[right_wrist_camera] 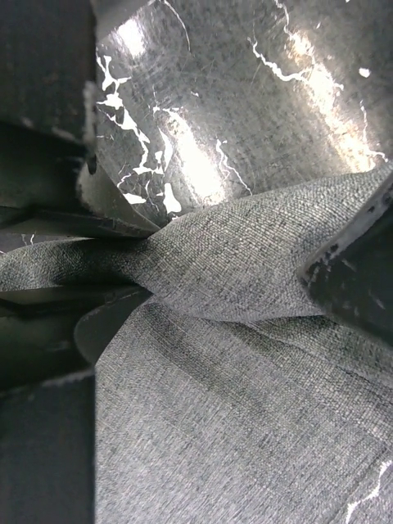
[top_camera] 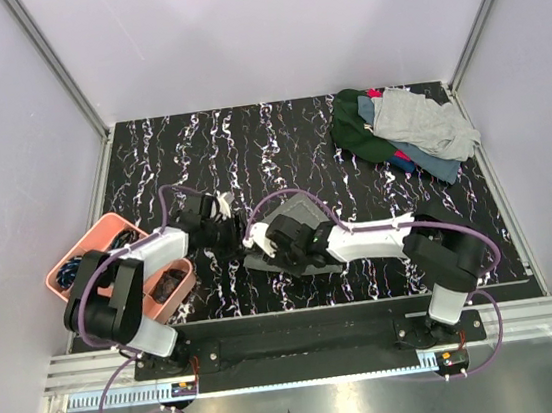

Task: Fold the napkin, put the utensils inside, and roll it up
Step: Roll the napkin with the utensil

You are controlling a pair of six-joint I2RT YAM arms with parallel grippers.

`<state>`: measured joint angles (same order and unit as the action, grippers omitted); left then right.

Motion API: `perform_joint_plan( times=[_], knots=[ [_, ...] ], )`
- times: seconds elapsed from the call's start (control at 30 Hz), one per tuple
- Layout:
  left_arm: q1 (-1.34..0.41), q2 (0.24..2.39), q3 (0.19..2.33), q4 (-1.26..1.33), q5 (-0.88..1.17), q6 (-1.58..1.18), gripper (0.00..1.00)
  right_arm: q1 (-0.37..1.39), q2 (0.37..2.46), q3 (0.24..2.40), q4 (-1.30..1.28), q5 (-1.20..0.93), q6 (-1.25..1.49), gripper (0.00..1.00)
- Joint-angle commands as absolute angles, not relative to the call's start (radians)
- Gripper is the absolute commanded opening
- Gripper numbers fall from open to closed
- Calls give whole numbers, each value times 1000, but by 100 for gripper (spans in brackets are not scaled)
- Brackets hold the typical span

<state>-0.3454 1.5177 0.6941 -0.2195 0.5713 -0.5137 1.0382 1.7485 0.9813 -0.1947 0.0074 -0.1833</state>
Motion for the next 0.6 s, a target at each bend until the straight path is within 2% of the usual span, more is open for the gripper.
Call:
perform_joint_plan(
  times=[0.0, 0.23, 0.57],
  knots=[
    [-325, 1391, 739, -248, 514, -506, 54, 1000, 1789, 983, -236, -144, -157, 25],
    [-310, 1275, 681, -255, 417, -492, 57, 902, 1763, 973, -233, -356, -140, 24],
    [-313, 1232, 608, -141, 515, -485, 59, 730, 1847, 1017, -236, -768, -111, 22]
  ],
)
